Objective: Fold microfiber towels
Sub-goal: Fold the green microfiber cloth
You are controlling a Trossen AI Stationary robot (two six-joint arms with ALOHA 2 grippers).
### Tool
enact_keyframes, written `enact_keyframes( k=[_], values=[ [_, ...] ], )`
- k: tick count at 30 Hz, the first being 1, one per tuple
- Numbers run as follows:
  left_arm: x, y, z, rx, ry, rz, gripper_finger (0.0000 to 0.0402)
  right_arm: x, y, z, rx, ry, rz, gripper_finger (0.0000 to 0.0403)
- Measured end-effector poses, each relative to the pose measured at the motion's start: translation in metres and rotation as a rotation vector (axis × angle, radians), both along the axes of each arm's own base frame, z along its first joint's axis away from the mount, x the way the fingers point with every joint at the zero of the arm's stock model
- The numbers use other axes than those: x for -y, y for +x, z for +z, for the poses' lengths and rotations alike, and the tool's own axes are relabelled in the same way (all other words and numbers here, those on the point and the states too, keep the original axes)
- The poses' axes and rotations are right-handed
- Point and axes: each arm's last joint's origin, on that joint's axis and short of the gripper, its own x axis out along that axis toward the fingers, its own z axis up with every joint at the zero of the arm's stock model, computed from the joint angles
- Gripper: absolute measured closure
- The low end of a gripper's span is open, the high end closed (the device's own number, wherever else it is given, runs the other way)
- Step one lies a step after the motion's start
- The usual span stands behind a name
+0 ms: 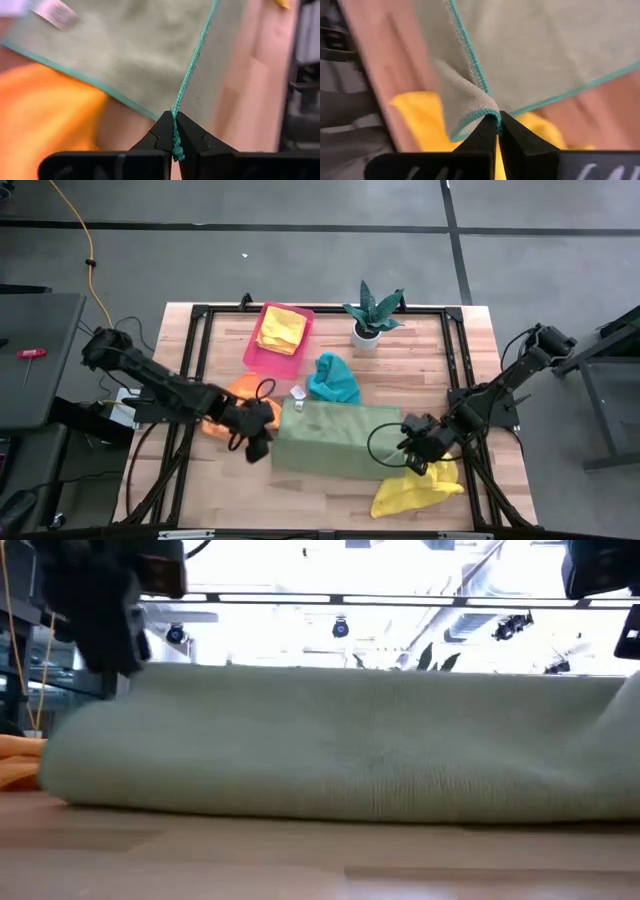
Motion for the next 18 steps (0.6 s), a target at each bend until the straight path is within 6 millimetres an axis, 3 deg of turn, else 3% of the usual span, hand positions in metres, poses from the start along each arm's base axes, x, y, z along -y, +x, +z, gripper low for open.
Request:
enact_keyframes(
  k=[7,18],
  values=[
    [-0.025,0.01,-0.013,-0.052,0.098,0.063,0.0401,0.015,-0.002,-0.004,-0.033,-0.165,-0.053,0.0403],
    [-0.041,0.019,-0.028,-0.085,0.246,0.193,0.0401,0.04,-0.005,-0.008,-0.102,-0.451,-0.01,0.0403]
  ],
)
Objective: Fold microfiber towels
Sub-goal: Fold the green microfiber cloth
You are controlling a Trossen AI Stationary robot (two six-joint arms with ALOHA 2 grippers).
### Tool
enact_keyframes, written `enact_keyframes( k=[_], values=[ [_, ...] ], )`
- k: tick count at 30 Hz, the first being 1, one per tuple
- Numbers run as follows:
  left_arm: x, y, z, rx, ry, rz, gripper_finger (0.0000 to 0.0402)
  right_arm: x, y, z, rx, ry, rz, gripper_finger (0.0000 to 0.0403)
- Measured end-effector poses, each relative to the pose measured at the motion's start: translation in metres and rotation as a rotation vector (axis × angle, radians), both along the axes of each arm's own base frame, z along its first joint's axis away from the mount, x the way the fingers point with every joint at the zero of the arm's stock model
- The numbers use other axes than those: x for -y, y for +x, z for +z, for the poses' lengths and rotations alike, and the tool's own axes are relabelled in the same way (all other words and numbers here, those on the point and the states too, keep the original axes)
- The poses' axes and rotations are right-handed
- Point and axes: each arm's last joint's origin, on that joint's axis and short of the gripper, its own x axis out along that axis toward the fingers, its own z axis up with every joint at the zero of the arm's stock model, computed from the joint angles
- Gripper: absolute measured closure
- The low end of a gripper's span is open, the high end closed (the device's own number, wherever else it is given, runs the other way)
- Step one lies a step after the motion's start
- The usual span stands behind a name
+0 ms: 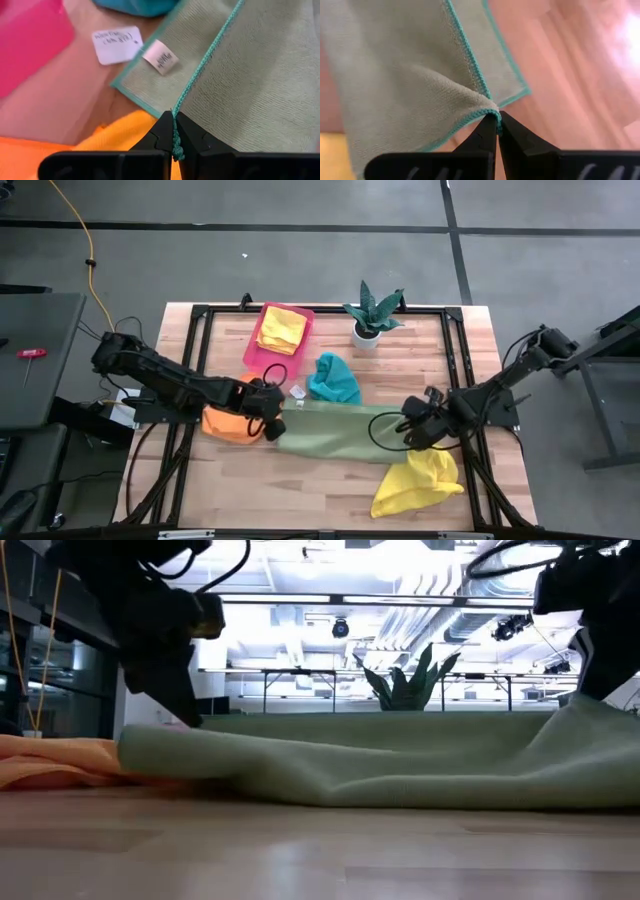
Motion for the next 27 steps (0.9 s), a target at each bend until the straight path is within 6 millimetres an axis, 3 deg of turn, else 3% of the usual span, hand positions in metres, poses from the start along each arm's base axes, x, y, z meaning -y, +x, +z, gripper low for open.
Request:
enact_keyframes(
  k=[10,27],
  values=[
    [-0.006,0.0,0.0,-0.011,0.081,0.023,0.0401,0.008,0.004,-0.011,-0.045,-0.039,0.011,0.0403],
    [-0.015,0.001,0.001,-0.01,0.192,0.042,0.0399,0.008,0.005,-0.011,-0.026,-0.033,-0.019,0.0403]
  ],
)
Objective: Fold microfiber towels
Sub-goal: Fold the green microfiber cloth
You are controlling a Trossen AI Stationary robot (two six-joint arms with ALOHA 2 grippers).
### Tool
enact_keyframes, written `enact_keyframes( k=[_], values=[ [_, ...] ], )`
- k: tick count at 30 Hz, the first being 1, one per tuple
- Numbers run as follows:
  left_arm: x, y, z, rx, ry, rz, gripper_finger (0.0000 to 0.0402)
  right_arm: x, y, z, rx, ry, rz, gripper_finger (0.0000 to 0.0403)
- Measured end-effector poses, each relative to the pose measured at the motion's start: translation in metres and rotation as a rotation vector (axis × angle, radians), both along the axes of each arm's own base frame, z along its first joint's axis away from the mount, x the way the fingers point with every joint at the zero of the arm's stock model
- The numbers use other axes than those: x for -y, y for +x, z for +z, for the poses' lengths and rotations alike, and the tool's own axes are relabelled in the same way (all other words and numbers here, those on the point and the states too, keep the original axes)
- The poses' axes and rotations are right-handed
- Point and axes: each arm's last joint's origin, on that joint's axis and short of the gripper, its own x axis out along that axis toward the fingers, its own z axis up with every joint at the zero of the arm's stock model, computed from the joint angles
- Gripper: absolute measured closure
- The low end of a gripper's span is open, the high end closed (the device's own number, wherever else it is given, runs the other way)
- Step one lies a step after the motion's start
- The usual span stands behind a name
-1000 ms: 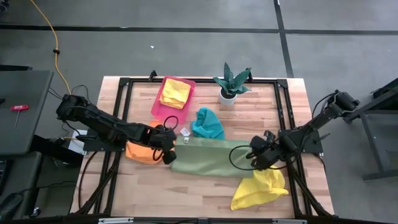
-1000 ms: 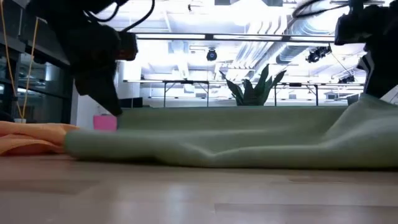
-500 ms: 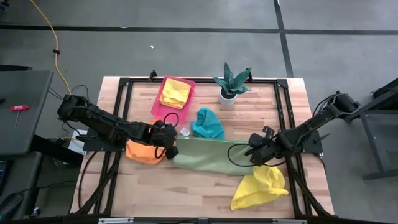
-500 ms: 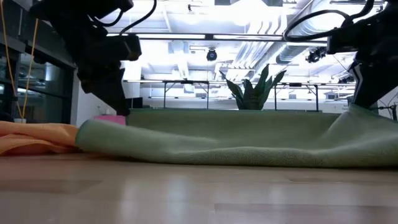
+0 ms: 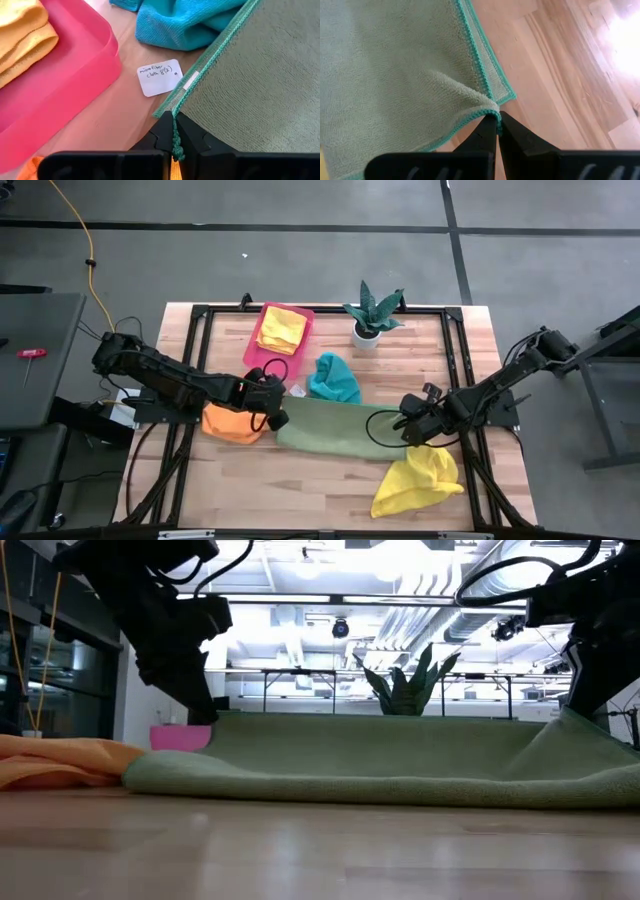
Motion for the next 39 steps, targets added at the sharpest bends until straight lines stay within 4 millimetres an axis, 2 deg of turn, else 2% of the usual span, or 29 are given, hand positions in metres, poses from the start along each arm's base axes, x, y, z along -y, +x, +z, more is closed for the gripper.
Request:
enact_keyframes(
  k=[6,9,12,18,21,24,26,31,35,39],
  values=[
    [0.0,-0.001,-0.001,-0.004,0.0,0.007,0.0378,0.0,-0.001,0.0,-0.004,0.004,-0.005,0.0402],
    [0.0,-0.001,-0.001,-0.004,0.0,0.008,0.0362,0.0,0.0,0.0,-0.003,0.006,-0.004,0.0387],
    [0.0,-0.002,-0.001,-0.014,0.003,0.011,0.0342,0.0,0.0,0.0,0.003,-0.005,-0.006,0.0352],
    [-0.001,-0.005,-0.002,-0.054,0.019,0.017,0.0303,0.001,-0.001,0.001,-0.02,-0.039,0.027,0.0256],
    [-0.002,-0.011,0.001,-0.074,0.039,0.021,0.0288,0.005,-0.004,0.009,-0.091,-0.083,0.038,0.0214],
    [-0.002,-0.014,0.01,-0.052,0.059,0.006,0.0279,0.012,-0.01,0.02,-0.164,-0.12,-0.032,0.0187],
    [-0.004,-0.015,0.018,-0.005,0.052,0.005,0.0276,0.015,-0.013,0.026,-0.189,-0.133,-0.085,0.0178],
    [-0.02,-0.006,0.025,0.119,-0.095,-0.022,0.0275,0.013,-0.018,0.027,-0.137,-0.07,-0.152,0.0175],
    [-0.041,0.003,0.02,0.178,-0.17,0.045,0.0274,0.008,-0.022,0.023,-0.059,0.004,-0.17,0.0176],
    [-0.06,0.004,0.01,0.187,-0.32,0.143,0.0274,0.004,-0.025,0.024,-0.035,0.024,-0.185,0.0176]
  ],
)
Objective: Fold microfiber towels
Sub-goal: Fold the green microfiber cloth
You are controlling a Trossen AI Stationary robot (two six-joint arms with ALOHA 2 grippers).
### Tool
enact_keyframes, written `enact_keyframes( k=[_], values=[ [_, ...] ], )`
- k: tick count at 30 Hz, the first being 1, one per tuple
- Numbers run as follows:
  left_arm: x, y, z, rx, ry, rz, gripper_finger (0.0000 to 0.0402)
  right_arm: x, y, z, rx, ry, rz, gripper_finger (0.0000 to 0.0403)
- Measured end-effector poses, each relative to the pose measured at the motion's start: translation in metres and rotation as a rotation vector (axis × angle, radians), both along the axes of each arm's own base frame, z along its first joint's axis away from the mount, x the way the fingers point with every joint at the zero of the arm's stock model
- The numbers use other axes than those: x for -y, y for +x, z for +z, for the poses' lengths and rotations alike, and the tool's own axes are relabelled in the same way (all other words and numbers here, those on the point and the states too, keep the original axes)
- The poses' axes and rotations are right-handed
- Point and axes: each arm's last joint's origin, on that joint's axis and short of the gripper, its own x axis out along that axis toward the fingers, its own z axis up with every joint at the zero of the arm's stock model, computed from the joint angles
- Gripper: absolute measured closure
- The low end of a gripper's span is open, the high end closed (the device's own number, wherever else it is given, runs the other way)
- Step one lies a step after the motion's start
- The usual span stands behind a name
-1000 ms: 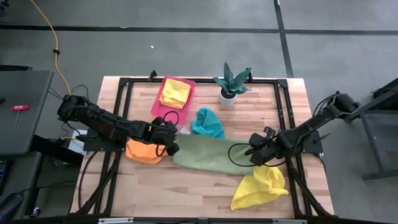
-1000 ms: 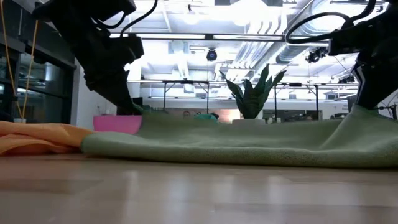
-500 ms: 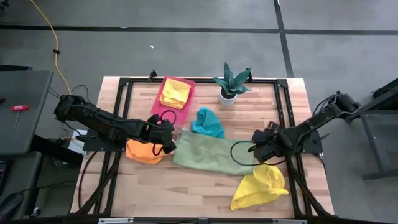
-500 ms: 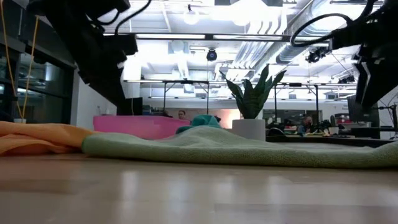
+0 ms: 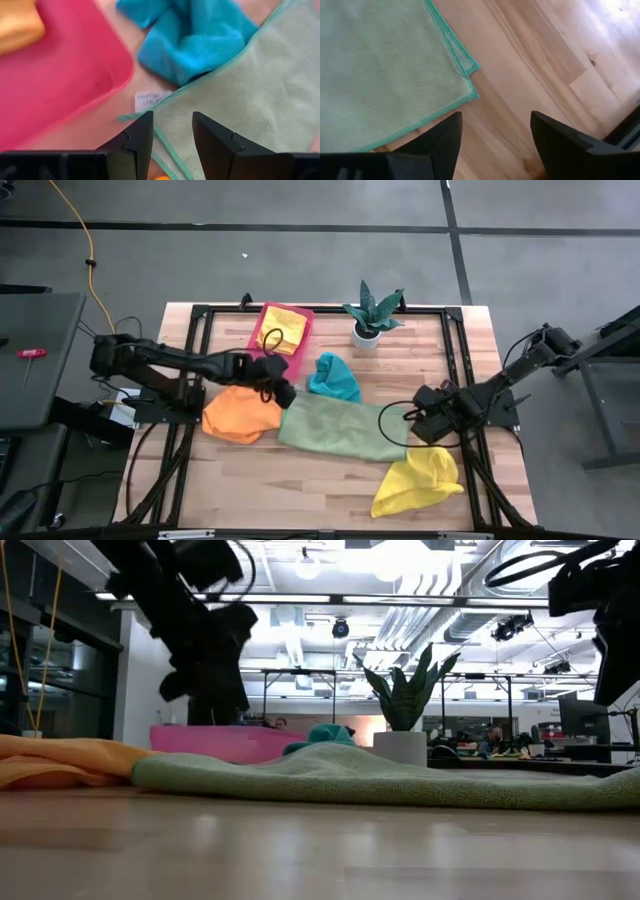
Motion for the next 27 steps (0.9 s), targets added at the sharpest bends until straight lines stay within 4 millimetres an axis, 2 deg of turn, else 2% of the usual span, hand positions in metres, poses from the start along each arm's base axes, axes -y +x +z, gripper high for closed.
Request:
enact_keyframes(
  k=[6,18,27],
  values=[
    [-0.01,0.0,-0.014,-0.037,-0.163,0.101,0.0274,-0.001,-0.001,0.0,0.017,0.001,-0.017,0.0176],
    [-0.016,0.008,-0.047,-0.131,-0.123,0.268,0.0274,-0.001,0.0,0.0,0.031,-0.003,-0.018,0.0176],
    [-0.018,0.014,-0.047,-0.064,-0.11,0.344,0.0274,-0.002,0.001,0.001,0.035,-0.002,-0.018,0.0176]
  ],
)
